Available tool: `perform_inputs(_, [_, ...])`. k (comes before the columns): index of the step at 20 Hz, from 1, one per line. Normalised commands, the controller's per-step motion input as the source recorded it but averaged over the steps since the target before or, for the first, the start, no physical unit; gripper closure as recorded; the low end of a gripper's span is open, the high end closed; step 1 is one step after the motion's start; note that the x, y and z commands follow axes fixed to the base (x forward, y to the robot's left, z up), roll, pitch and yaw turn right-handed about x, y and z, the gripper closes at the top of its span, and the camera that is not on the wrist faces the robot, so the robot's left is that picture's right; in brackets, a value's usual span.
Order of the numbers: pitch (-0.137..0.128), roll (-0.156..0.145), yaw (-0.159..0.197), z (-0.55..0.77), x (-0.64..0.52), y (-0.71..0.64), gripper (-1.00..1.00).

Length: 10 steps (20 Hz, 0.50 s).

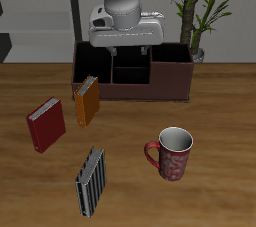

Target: Place the red book into the back desk caddy's left compartment

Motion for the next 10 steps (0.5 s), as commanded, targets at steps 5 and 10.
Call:
perform_inputs(5, [-0.026, -0.028, 0.035, 0.04, 0.11, -0.23, -1.00])
perform_inputs(10, [-0.030, -0.050, 0.007, 0.08, 0.37, -0.63, -1.00])
